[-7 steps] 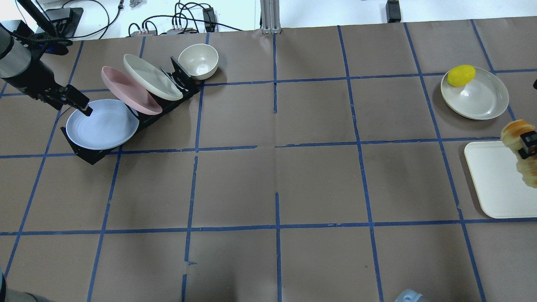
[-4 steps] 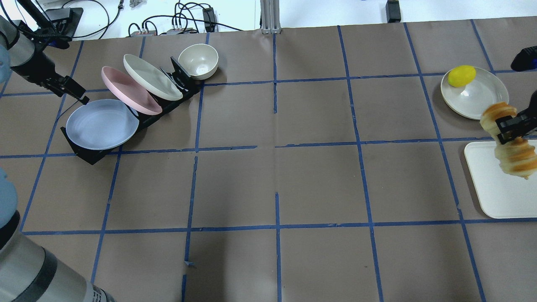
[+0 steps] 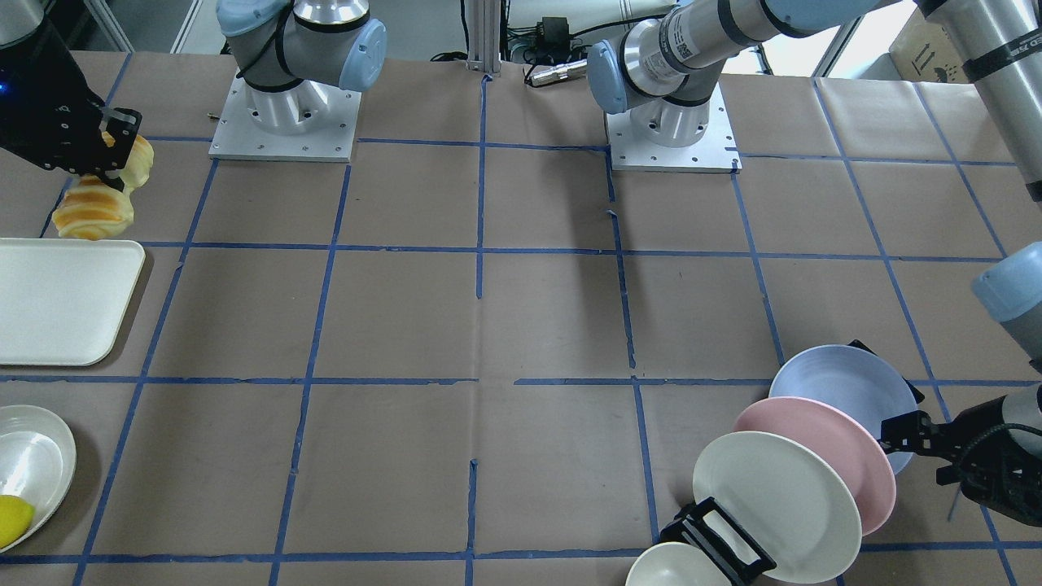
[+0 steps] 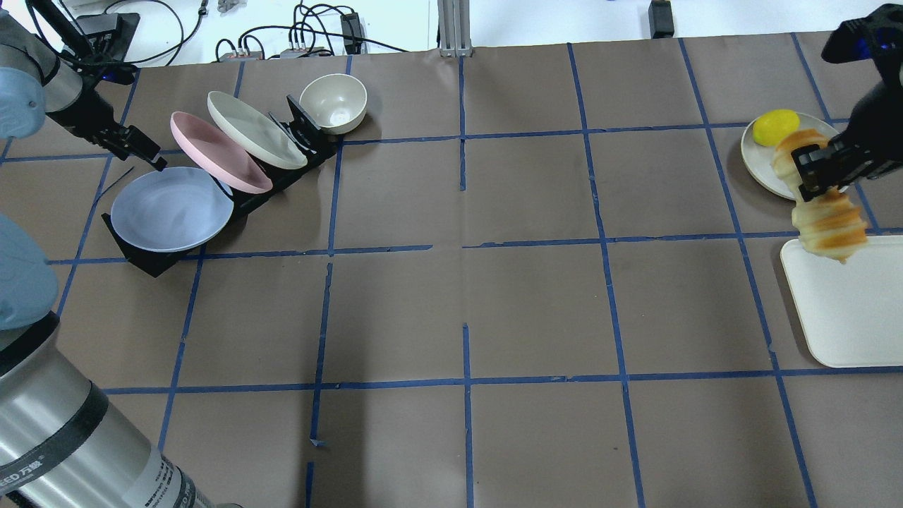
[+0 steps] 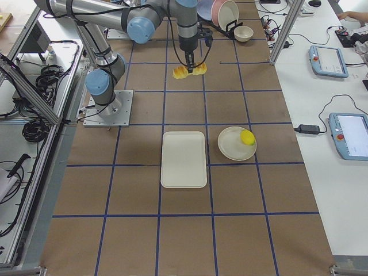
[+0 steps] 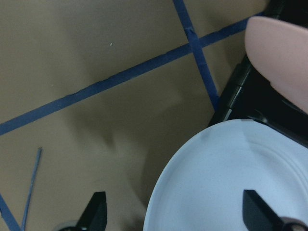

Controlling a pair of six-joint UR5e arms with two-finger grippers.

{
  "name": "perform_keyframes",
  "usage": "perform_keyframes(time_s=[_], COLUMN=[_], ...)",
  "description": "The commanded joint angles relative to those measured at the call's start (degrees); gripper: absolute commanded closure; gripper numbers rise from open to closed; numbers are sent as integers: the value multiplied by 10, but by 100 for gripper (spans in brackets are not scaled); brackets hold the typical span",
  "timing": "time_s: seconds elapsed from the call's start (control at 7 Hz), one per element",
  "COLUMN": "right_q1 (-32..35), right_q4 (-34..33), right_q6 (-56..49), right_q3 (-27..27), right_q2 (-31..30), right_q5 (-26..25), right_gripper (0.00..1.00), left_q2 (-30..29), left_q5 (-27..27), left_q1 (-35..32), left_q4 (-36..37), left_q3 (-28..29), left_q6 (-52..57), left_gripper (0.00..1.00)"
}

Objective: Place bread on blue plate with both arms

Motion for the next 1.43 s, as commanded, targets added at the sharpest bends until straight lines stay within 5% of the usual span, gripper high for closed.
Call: perform_keyframes(time_s=[0.0,0.14,0.43,0.57,1.0,1.29], right_q1=[84,116,129,133,159,159], right_q4=[76,75,94,109,117,117], right_q6=[97,130,145,145,153,153], right_q3=[-84,-84,-83,-84,-84,-84], right_q2=[55,61,65,63,62,63], right_q5=[-7,-10,-10,-10,-12,-14], right_gripper=[92,92,92,92,92,92], left_q2=[-23,-24,-23,-21,1,89], left_q5=[-2,-2,4,4,3,7], left_q1=[9,27,29,29,20,21], left_q4=[0,-3,-10,-10,-17,-116], left_q3=[-1,-3,-5,-5,7,7], left_q6=[3,2,-4,-6,-17,-18], left_gripper=[0,3,80,92,100,100])
